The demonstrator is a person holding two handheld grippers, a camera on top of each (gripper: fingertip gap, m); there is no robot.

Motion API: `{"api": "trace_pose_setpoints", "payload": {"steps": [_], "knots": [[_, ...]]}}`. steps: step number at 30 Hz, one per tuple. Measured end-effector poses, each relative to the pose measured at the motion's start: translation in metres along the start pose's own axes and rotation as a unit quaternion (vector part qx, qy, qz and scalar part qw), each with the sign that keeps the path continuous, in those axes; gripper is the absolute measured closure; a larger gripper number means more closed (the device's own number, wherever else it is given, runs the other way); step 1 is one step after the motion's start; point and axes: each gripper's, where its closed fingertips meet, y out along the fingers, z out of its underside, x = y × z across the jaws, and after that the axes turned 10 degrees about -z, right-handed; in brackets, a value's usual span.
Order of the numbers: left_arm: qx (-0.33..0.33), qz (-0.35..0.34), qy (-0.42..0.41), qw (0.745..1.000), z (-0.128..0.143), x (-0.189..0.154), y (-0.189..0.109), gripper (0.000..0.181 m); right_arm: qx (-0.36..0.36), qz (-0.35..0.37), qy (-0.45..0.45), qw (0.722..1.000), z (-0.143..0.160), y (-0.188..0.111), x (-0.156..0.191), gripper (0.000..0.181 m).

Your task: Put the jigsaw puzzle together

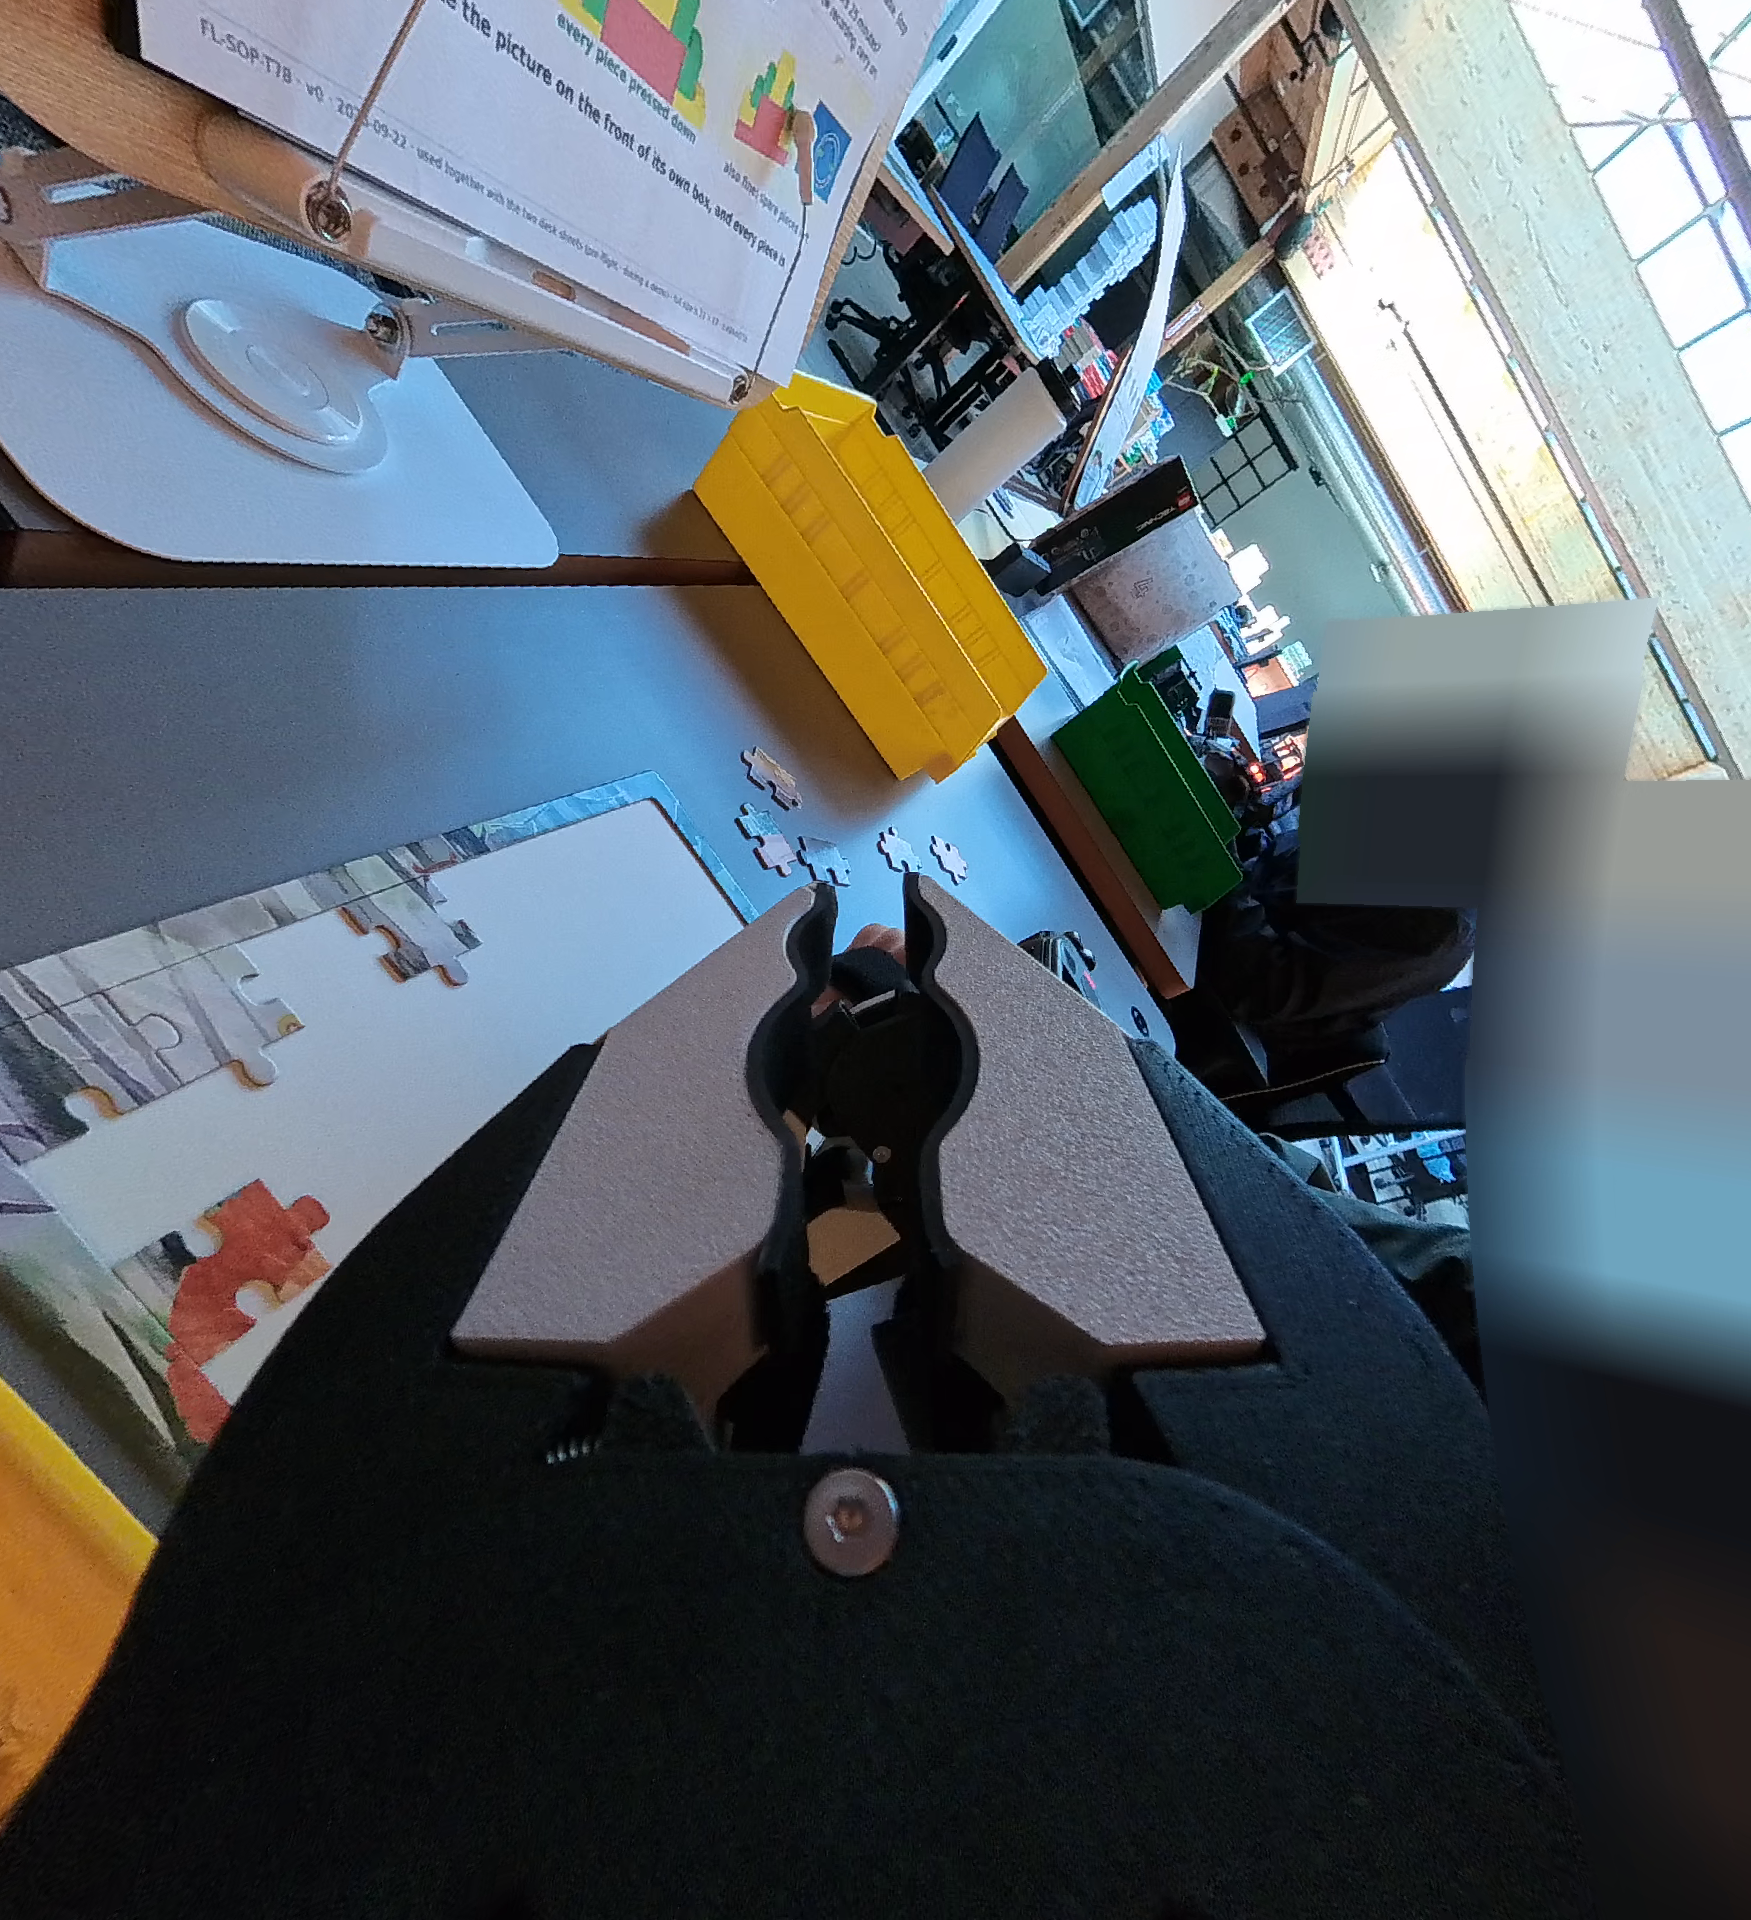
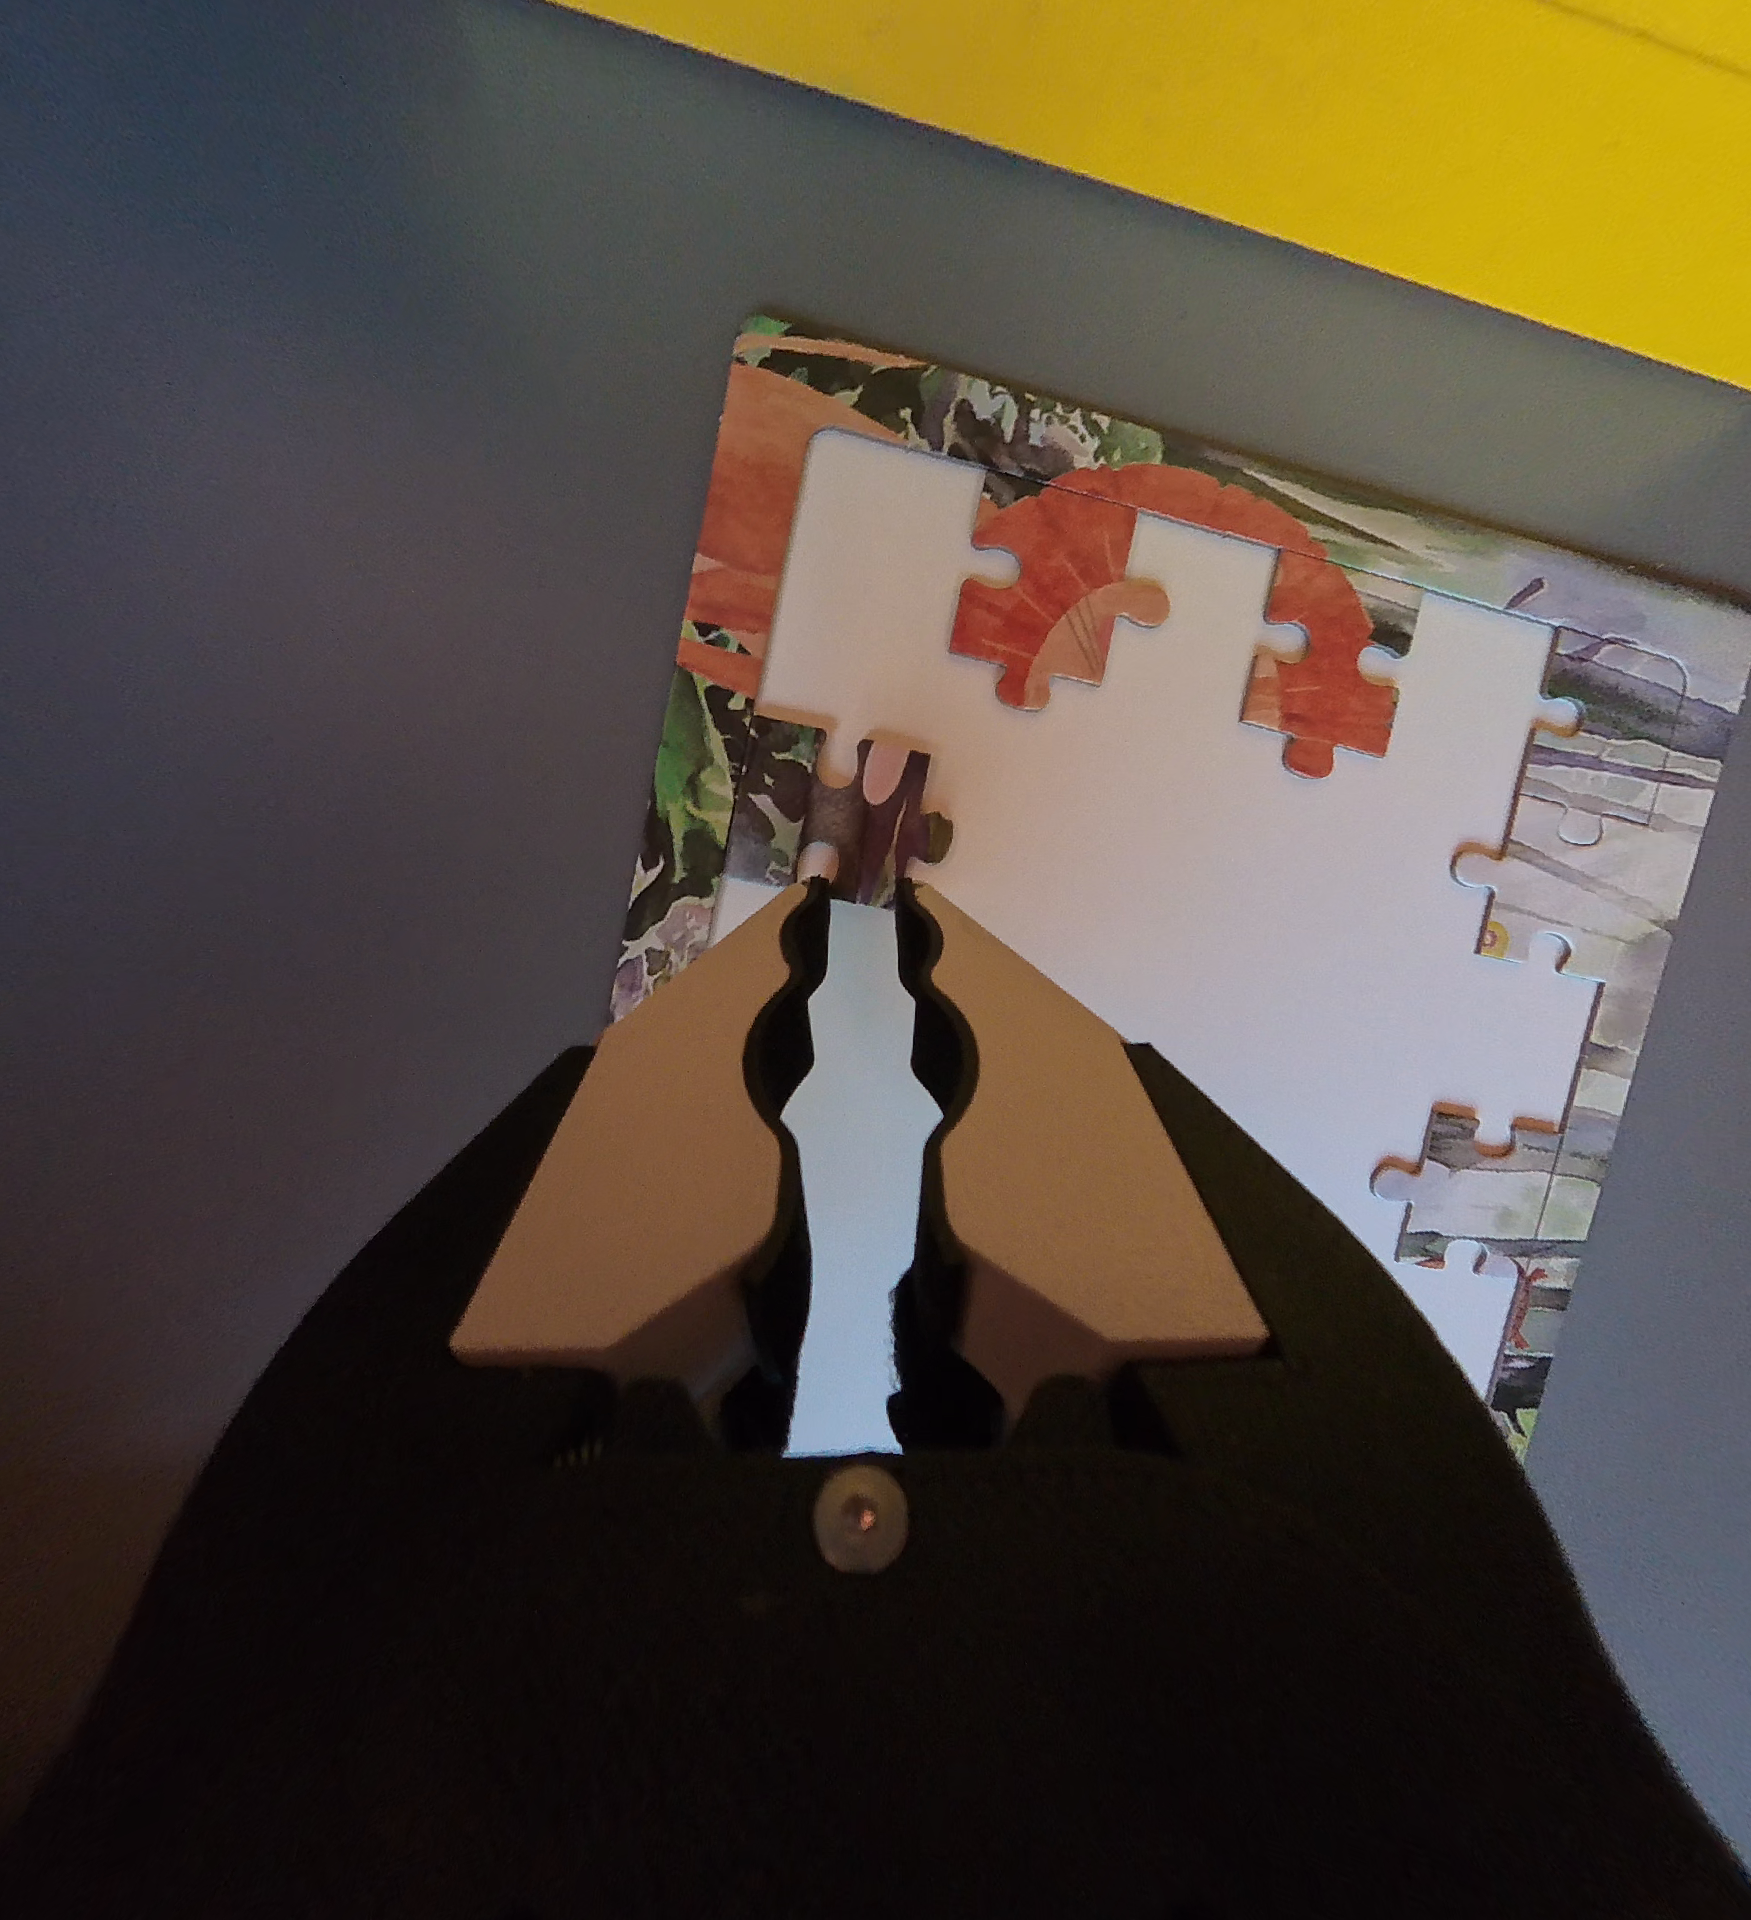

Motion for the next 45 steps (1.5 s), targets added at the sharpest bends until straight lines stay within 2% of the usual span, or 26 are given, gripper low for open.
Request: {"api": "trace_pose_setpoints", "payload": {"steps": [7,9,15,22,37,42,45], "knots": [[0.001,0.001,0.0,1.0,0.0,-0.001,0.0,0.171,0.014,-0.004,-0.002,1.0,0.007,-0.005,0.001,0.169],[0.002,0.001,0.0,1.0,0.001,-0.001,0.001,0.171,0.016,-0.019,-0.007,1.0,0.009,-0.005,0.006,0.181],[0.003,0.001,0.0,1.0,0.001,-0.001,0.001,0.171,0.027,-0.019,-0.012,0.999,0.015,-0.007,0.005,0.181],[0.003,0.003,-0.001,1.0,0.001,-0.001,0.001,0.17,-0.005,-0.005,-0.016,1.0,0.009,-0.008,-0.004,0.164],[0.007,0.005,-0.002,1.0,0.002,-0.002,0.002,0.17,-0.036,-0.042,0.022,0.998,0.008,-0.003,-0.002,0.164],[0.007,0.005,-0.002,1.0,0.002,-0.002,0.002,0.17,-0.051,-0.055,0.029,0.997,0.007,-0.003,-0.001,0.171],[0.007,0.005,-0.002,1.0,0.002,-0.002,0.002,0.17,-0.055,-0.054,0.031,0.997,0.008,-0.006,-0.004,0.181]]}}
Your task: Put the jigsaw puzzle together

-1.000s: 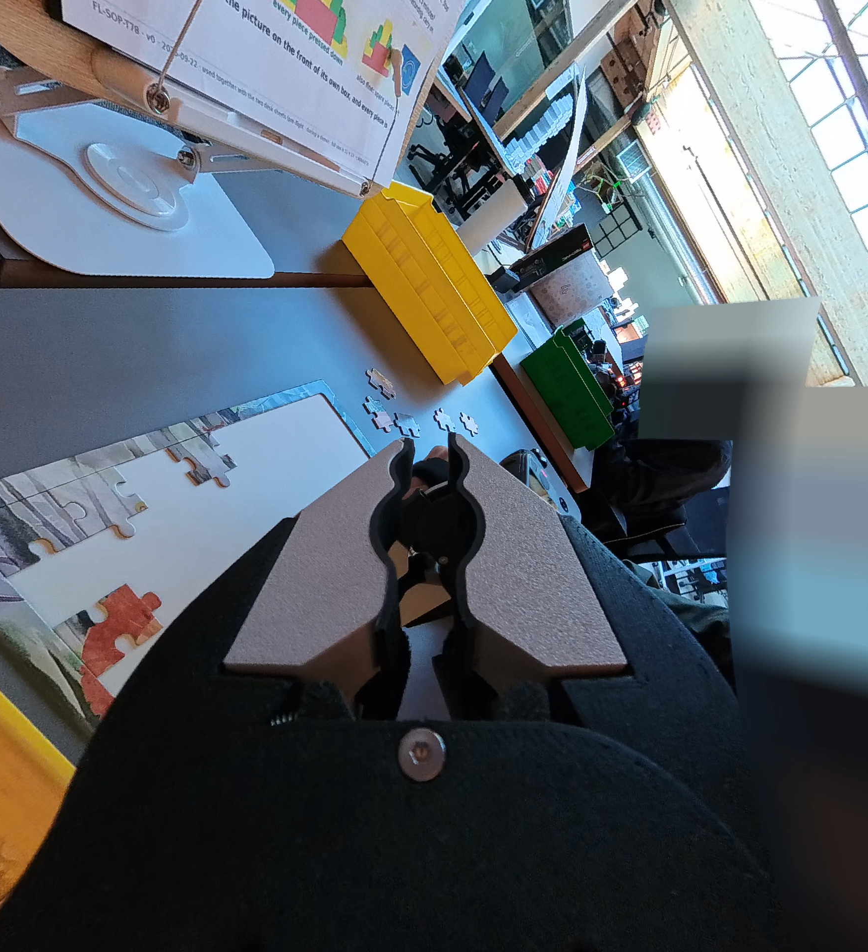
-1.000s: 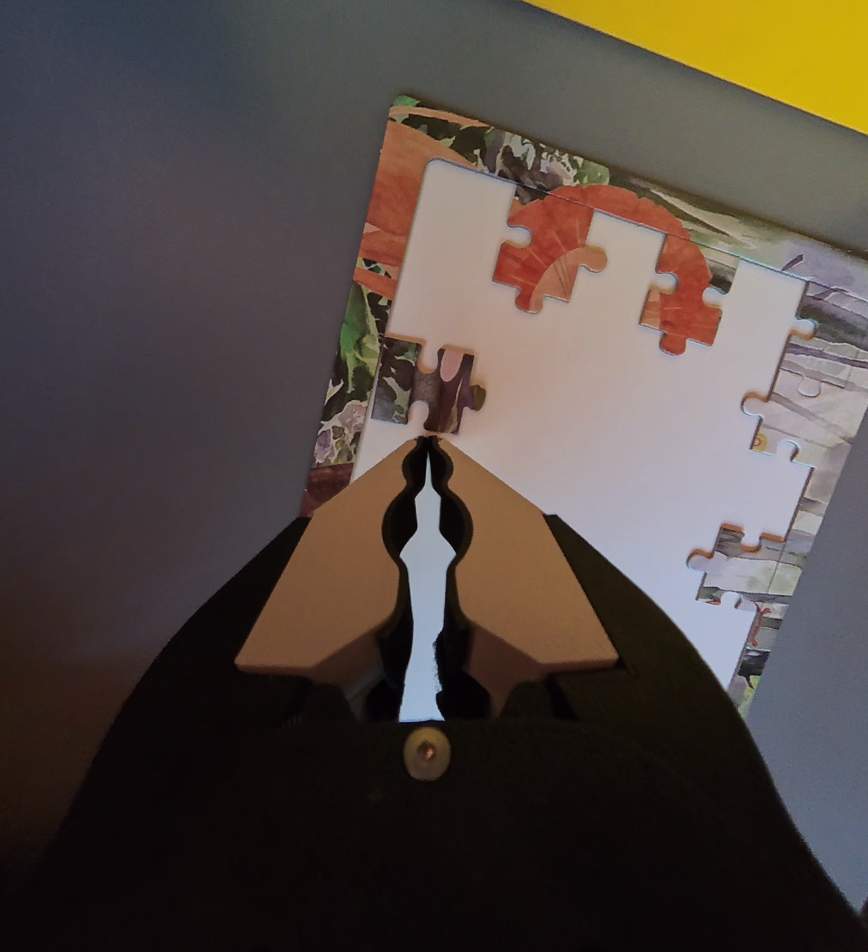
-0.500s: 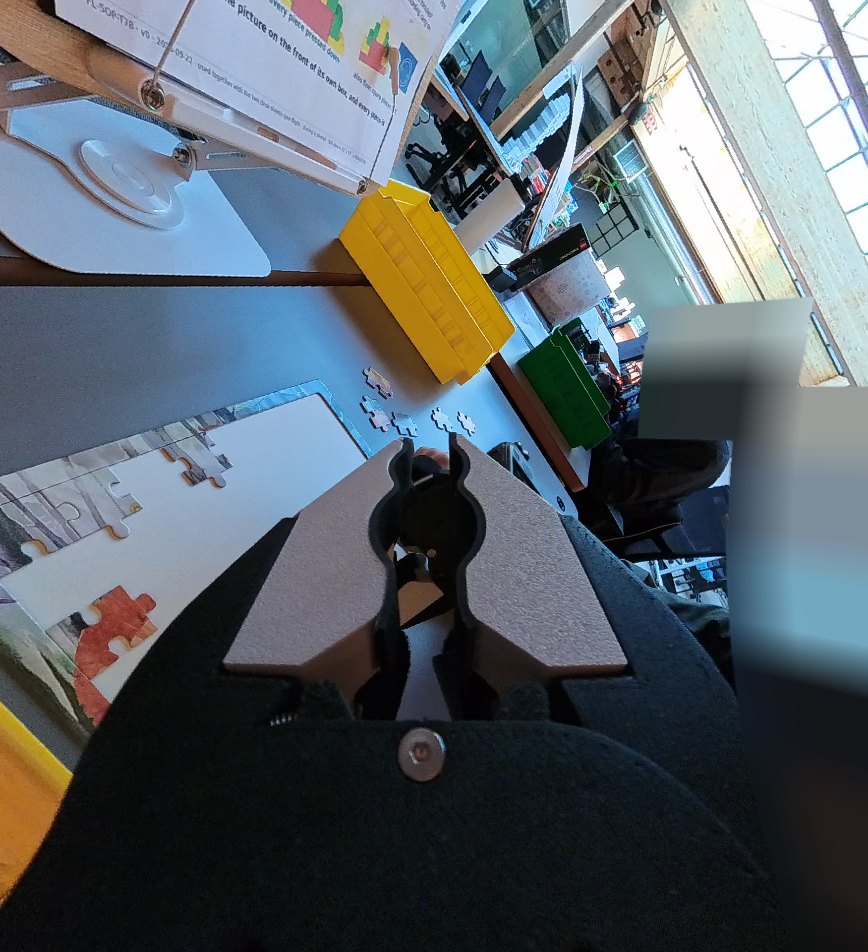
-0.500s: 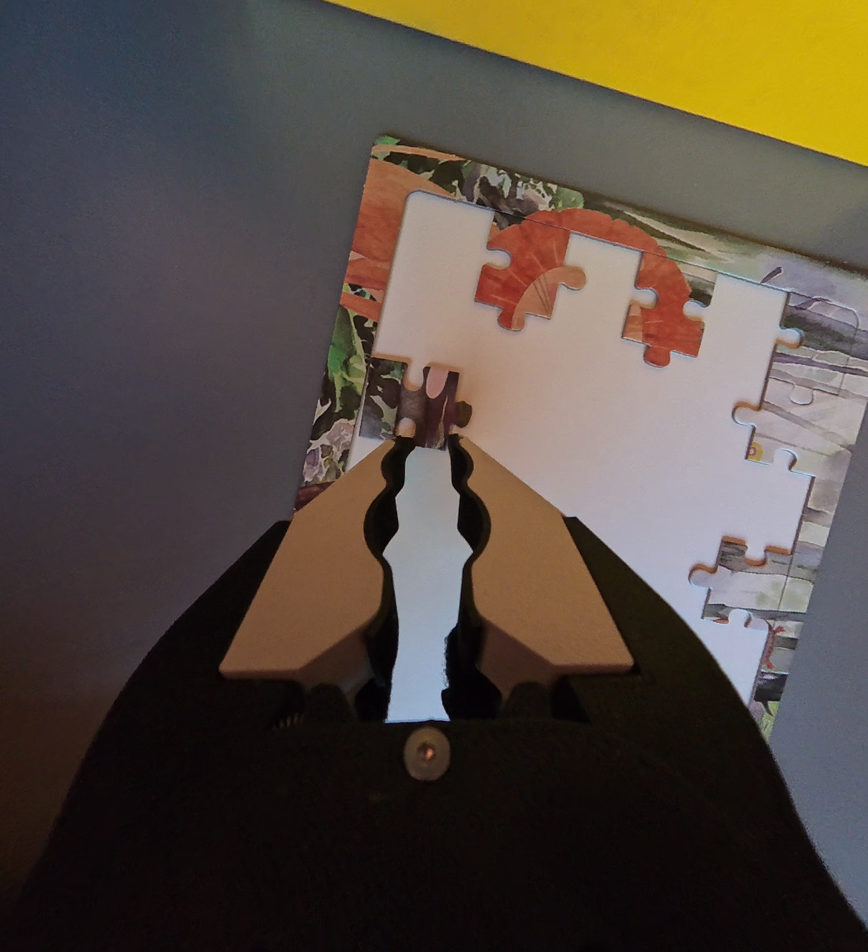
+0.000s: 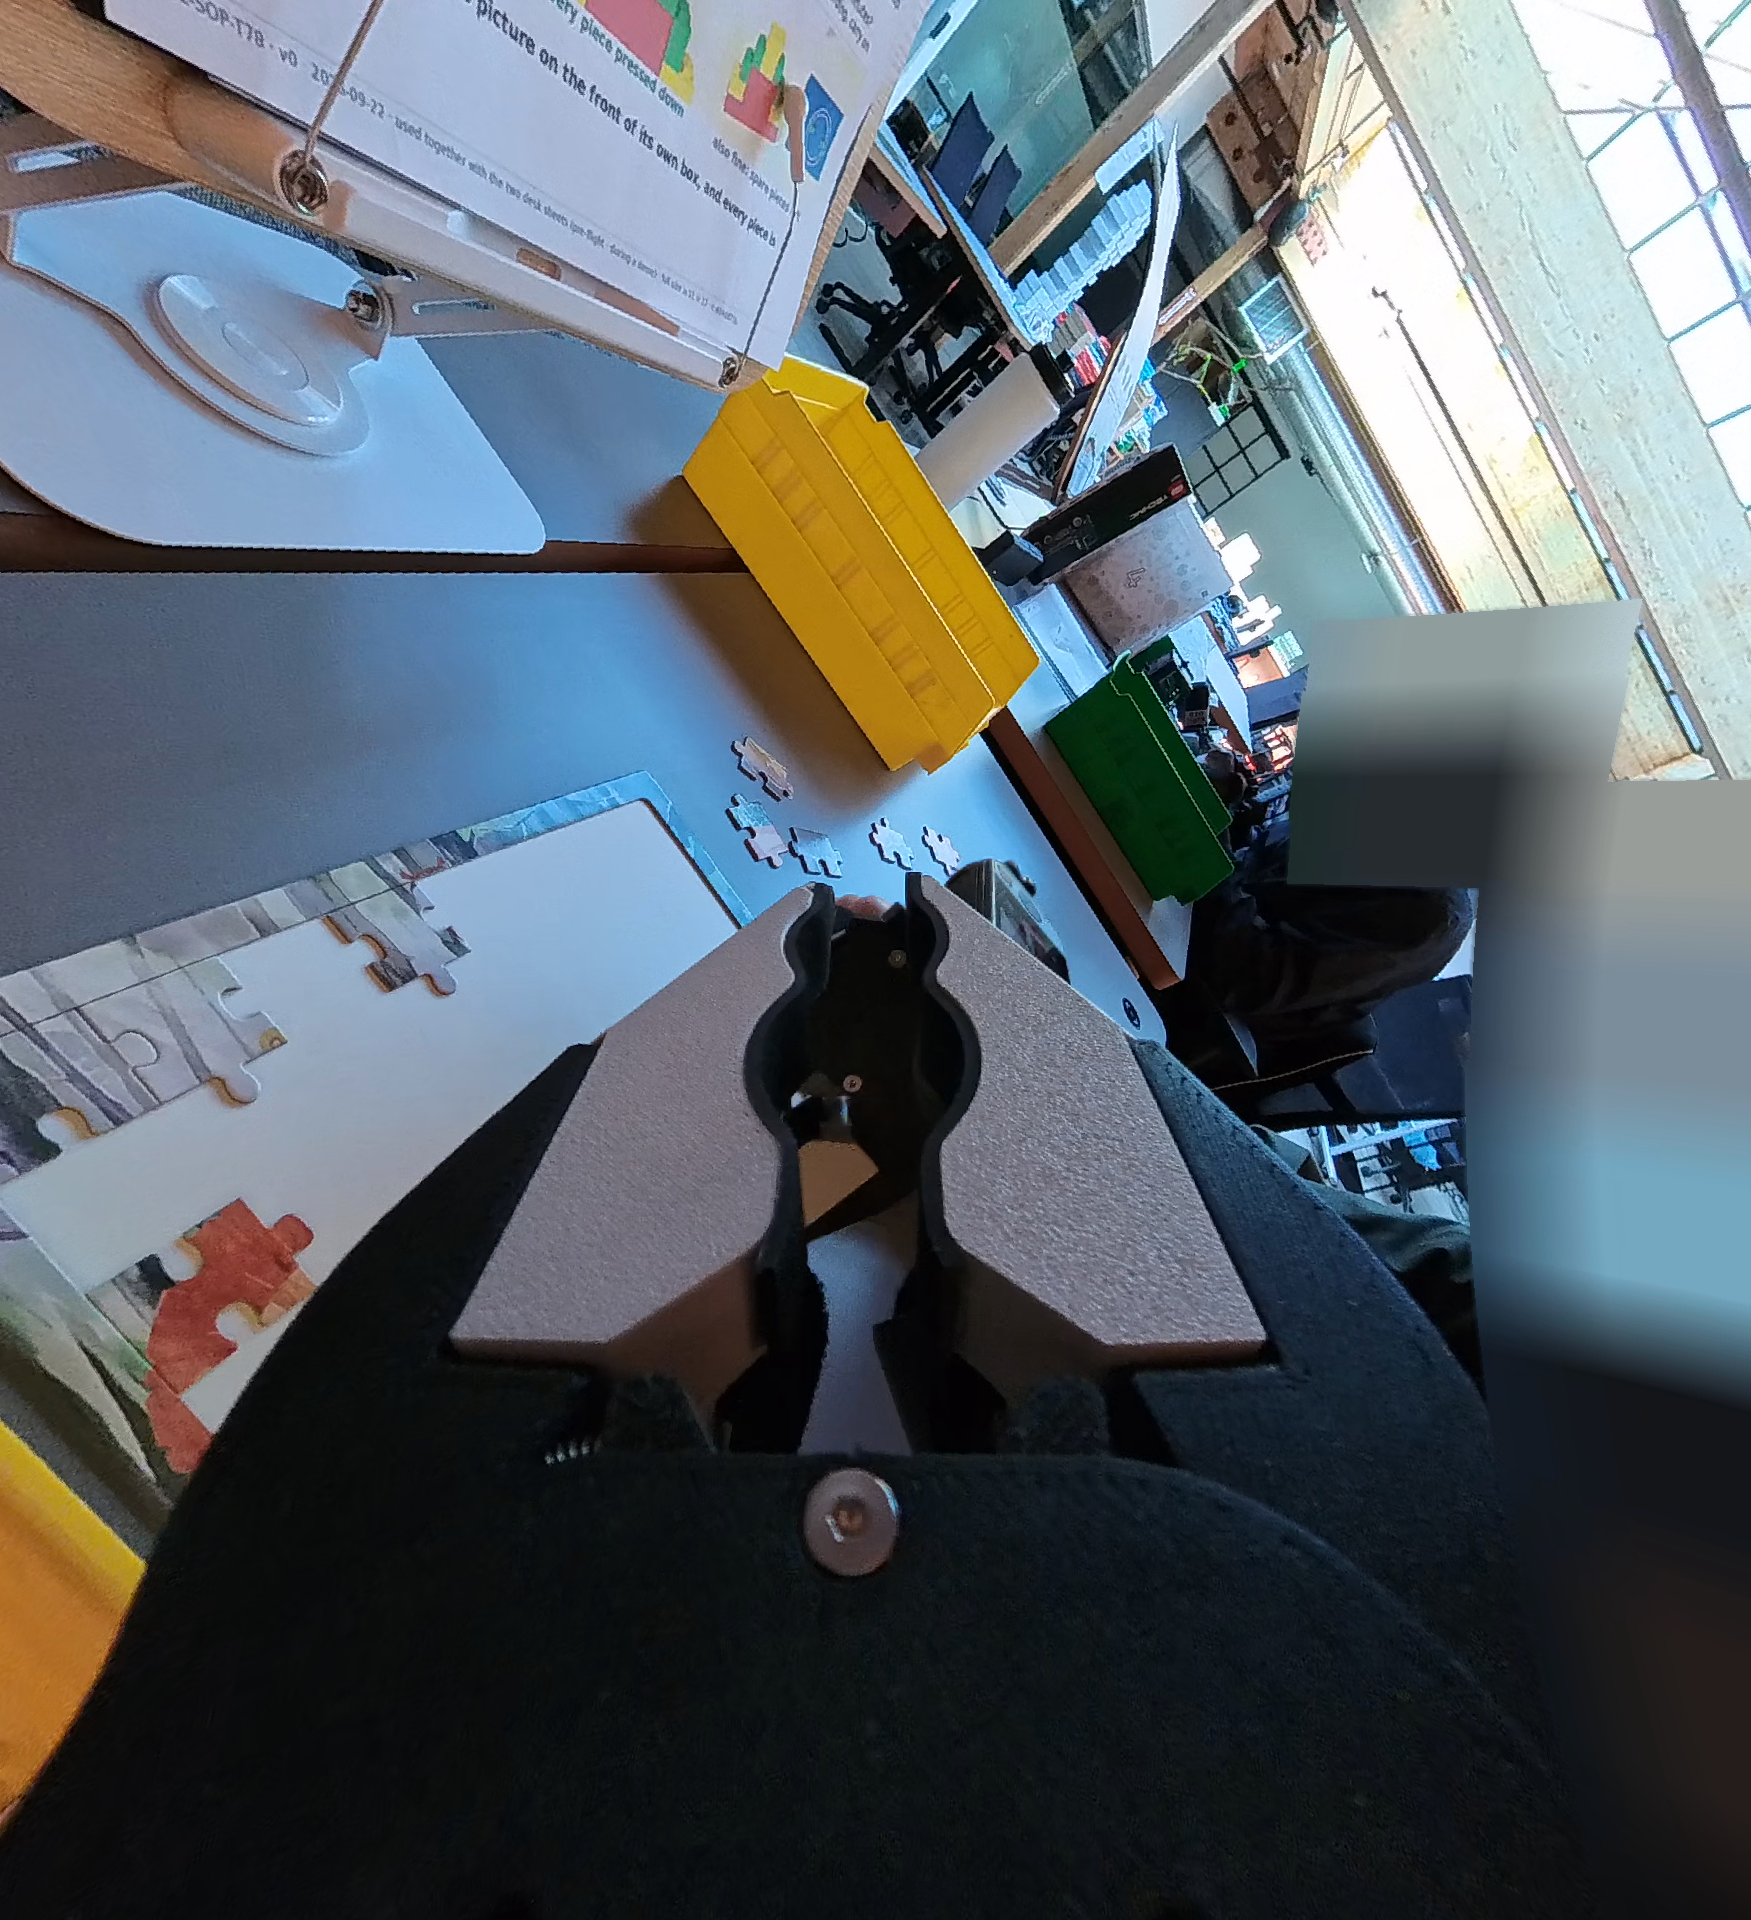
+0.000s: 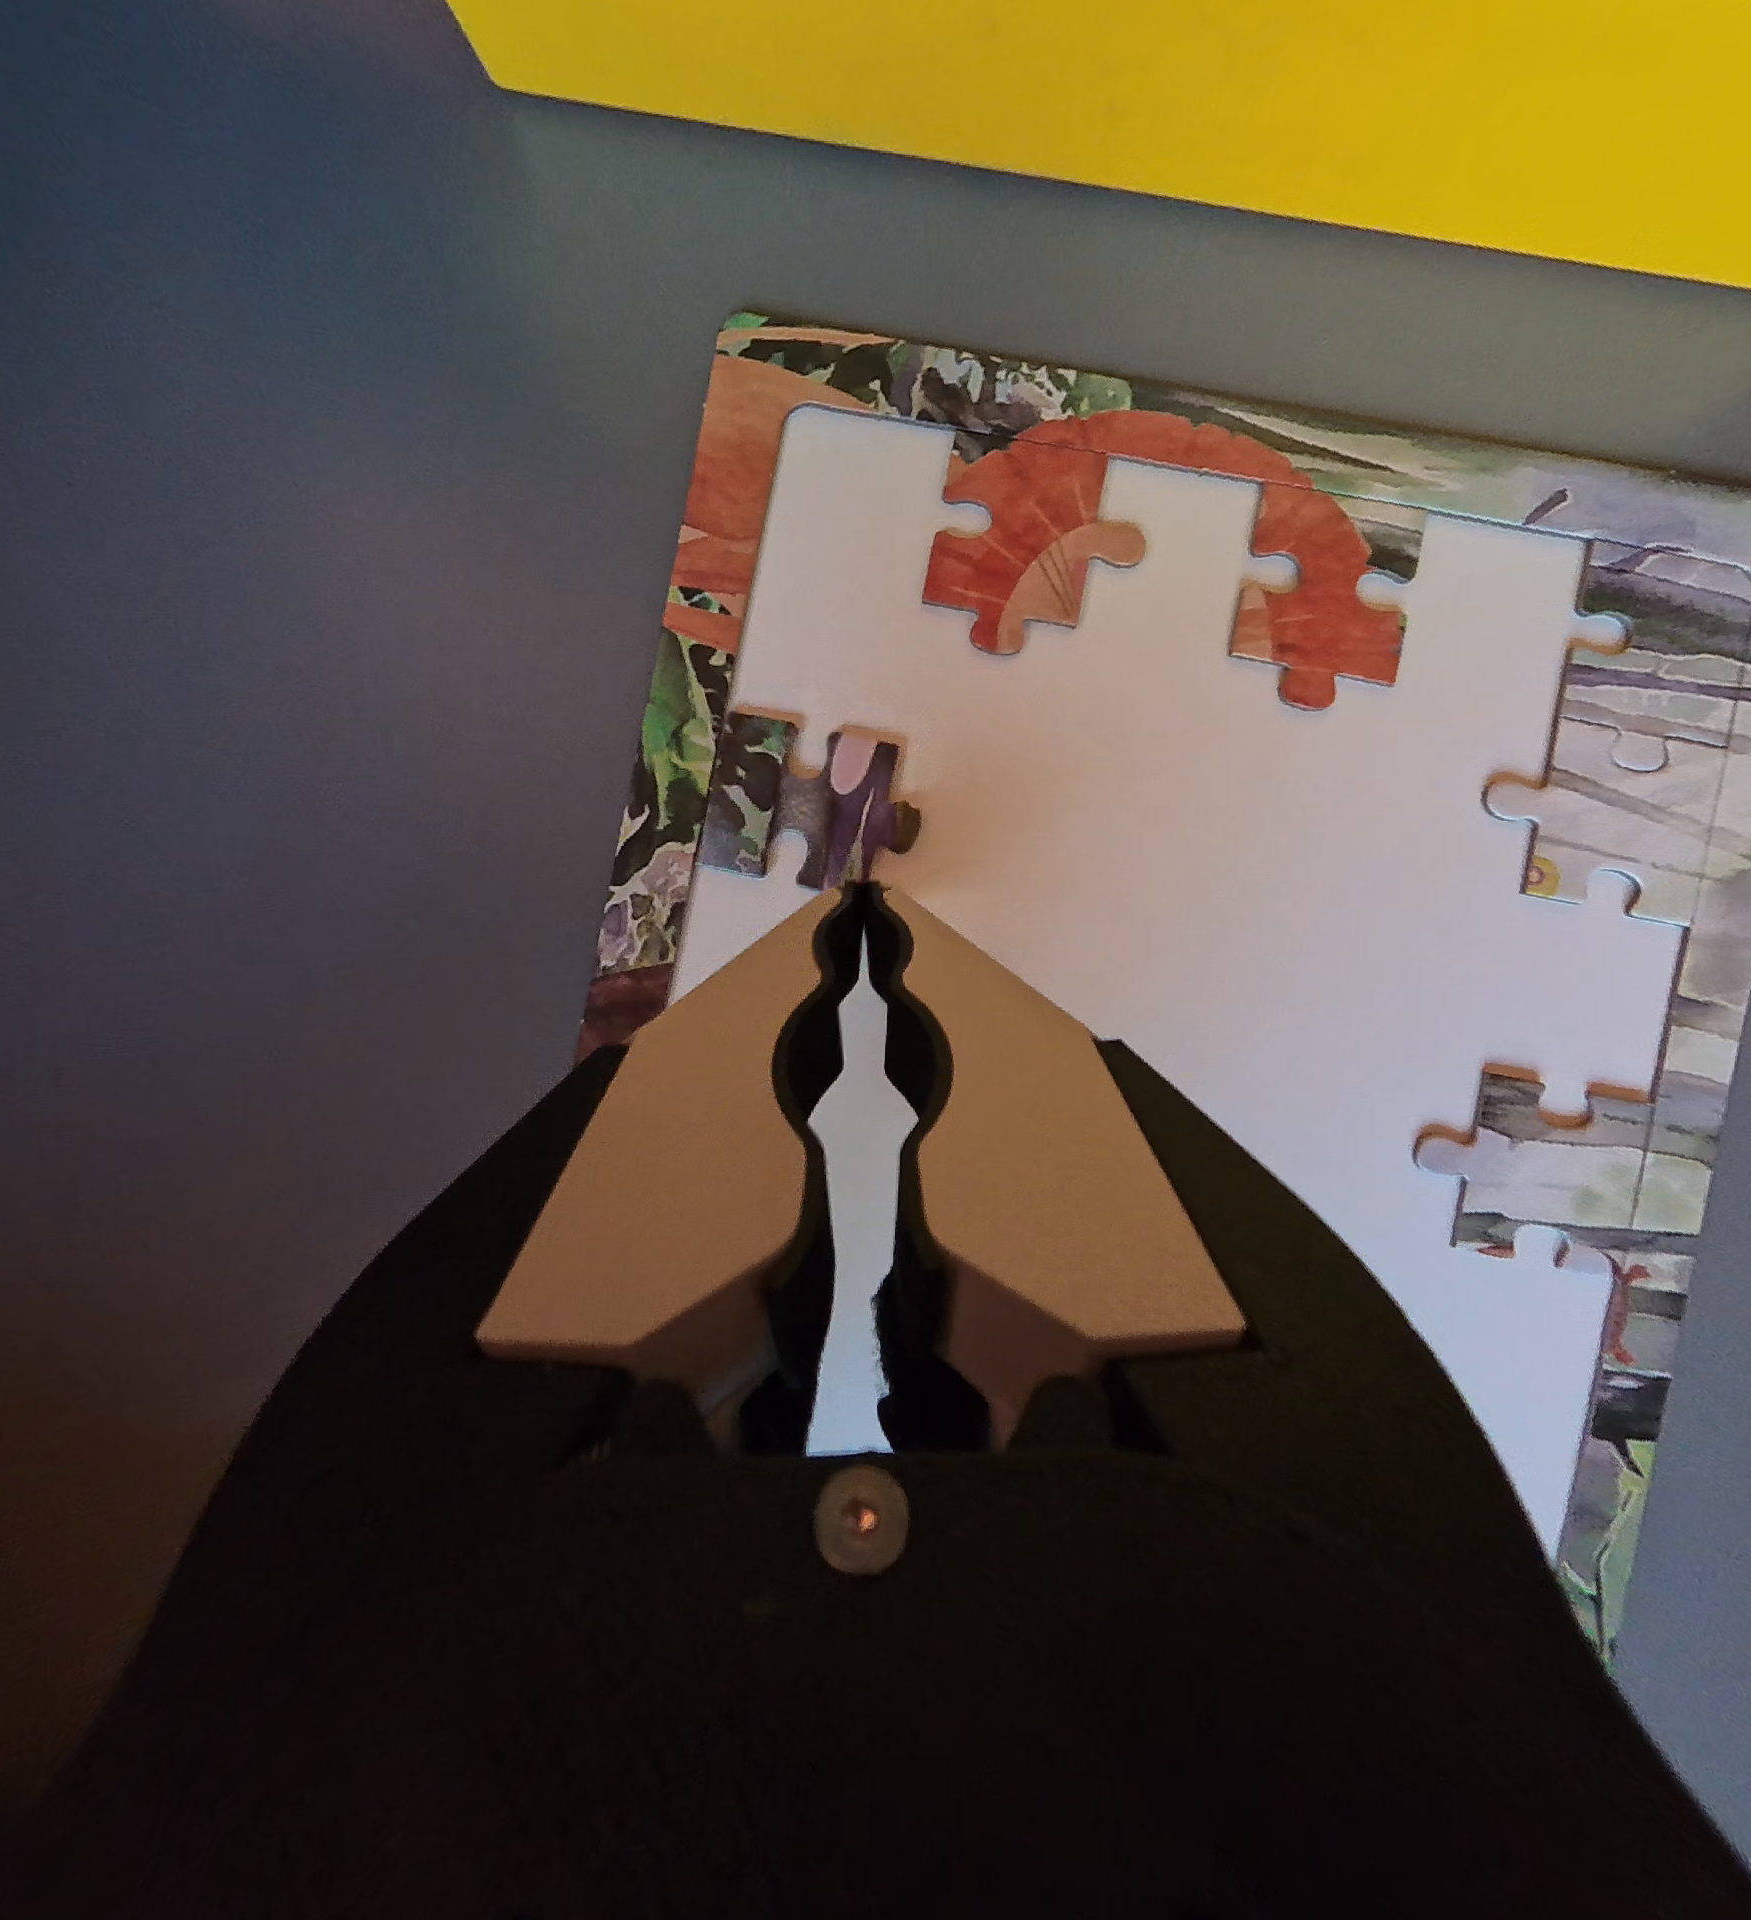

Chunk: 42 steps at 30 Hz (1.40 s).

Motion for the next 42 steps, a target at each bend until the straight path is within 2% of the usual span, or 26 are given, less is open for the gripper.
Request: {"api": "trace_pose_setpoints", "payload": {"steps": [5,8,10,15,27,35,38,42], "knots": [[0.001,0.001,-0.001,1.0,0.0,0.0,0.0,0.17,-0.014,-0.001,0.003,1.0,-0.003,-0.002,-0.001,0.181],[0.0,0.001,-0.001,1.0,-0.001,0.0,-0.001,0.17,-0.015,-0.008,0.017,1.0,-0.006,0.0,0.001,0.167],[-0.001,0.001,-0.001,1.0,-0.001,0.0,-0.001,0.17,-0.012,-0.007,0.02,1.0,-0.007,0.001,0.002,0.164],[0.001,0.003,0.0,1.0,0.0,-0.001,0.0,0.17,0.017,0.002,0.006,1.0,-0.003,0.008,0.004,0.163],[-0.002,0.003,0.0,1.0,-0.001,-0.001,-0.002,0.17,0.018,0.022,-0.005,1.0,-0.004,0.003,-0.001,0.168],[-0.009,0.002,-0.001,1.0,-0.004,0.0,-0.006,0.17,0.011,0.106,0.049,0.993,0.024,-0.06,-0.032,0.169],[-0.008,0.002,-0.001,1.0,-0.004,0.0,-0.006,0.169,0.048,0.146,0.072,0.985,0.054,-0.093,-0.037,0.169],[-0.007,0.002,-0.002,1.0,-0.004,0.0,-0.005,0.169,0.097,0.23,0.111,0.962,0.106,-0.146,-0.05,0.168]]}}
